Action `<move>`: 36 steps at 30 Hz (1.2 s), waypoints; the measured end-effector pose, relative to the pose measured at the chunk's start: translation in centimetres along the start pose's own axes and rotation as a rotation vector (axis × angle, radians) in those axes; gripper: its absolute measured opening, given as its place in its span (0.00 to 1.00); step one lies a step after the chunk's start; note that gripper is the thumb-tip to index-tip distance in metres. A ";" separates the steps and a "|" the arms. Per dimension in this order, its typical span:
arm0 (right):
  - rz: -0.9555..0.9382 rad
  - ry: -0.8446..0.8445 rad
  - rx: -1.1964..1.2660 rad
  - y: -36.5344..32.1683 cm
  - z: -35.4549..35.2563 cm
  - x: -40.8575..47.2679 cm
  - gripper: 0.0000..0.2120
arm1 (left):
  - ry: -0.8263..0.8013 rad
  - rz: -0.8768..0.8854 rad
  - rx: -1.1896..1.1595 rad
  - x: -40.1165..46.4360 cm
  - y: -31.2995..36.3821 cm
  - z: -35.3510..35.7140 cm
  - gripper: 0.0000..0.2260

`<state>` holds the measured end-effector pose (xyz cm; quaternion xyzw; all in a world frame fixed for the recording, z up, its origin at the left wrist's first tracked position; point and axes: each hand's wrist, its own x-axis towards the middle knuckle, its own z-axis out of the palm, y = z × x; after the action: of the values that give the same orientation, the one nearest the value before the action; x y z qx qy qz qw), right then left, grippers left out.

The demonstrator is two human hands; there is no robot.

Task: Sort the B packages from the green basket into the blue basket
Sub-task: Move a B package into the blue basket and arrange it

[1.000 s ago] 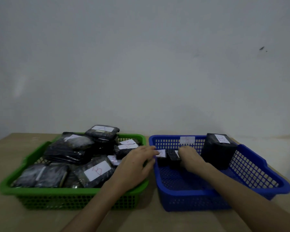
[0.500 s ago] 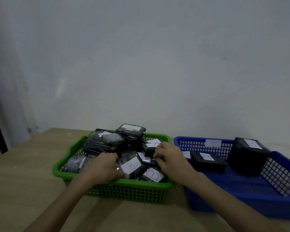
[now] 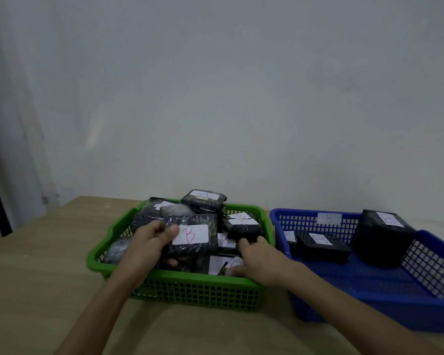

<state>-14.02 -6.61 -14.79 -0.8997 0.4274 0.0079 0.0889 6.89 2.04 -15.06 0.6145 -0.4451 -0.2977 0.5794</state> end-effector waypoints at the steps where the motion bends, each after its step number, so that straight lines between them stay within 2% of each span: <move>1: 0.017 -0.038 -0.035 -0.4 -0.1 0.2 0.28 | 0.002 0.004 0.003 -0.1 0.0 0.0 0.10; 4: 0.035 -0.082 -0.118 -1.4 -0.4 0.8 0.26 | 0.000 0.016 0.034 0.0 -0.1 0.0 0.09; 6: 0.042 -0.067 -0.030 -1.6 -0.6 0.9 0.22 | 0.006 0.022 0.055 0.0 -0.3 -0.1 0.09; 8: 0.056 0.002 0.165 -1.3 -0.6 0.7 0.20 | 0.011 0.025 0.050 0.1 -0.5 -0.2 0.08; 13: 0.047 0.177 0.621 0.2 -1.6 -0.3 0.22 | 0.013 0.014 0.025 0.0 -0.5 -0.2 0.08; 16: 0.047 0.137 1.151 1.4 -2.1 -1.0 0.21 | 0.016 0.012 0.014 -0.2 -0.4 -0.1 0.09; 19: 0.024 0.105 1.413 2.8 -2.3 -1.6 0.20 | 0.024 0.012 0.006 -0.5 -0.2 -0.1 0.08; 23: -0.009 0.181 1.544 5.0 -2.5 -2.6 0.21 | 0.073 0.069 -0.034 -1.1 0.2 0.2 0.08; 25: -0.035 0.227 1.570 6.6 -3.1 -3.4 0.26 | 0.109 0.105 -0.094 -1.3 0.4 0.9 0.06; 27: -0.072 0.251 1.556 8.1 -3.8 -4.0 0.30 | 0.148 0.169 -0.050 -1.6 0.6 1.3 0.02; 29: -0.072 0.279 1.548 10.1 -4.5 -5.2 0.28 | 0.122 0.263 0.021 -1.5 1.4 3.1 0.08; 32: 0.084 0.401 1.562 14.0 -5.4 -6.6 0.20 | -0.007 0.375 0.077 -1.3 2.9 6.9 0.19; 36: 0.329 0.603 1.467 19.6 -5.7 -8.5 0.15 | -0.106 0.461 0.128 0.6 4.5 13.4 0.14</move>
<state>-34.86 -13.20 -11.41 -0.5014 0.4561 -0.5044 0.5348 -5.57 -4.15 -12.64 0.5157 -0.6212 -0.1610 0.5677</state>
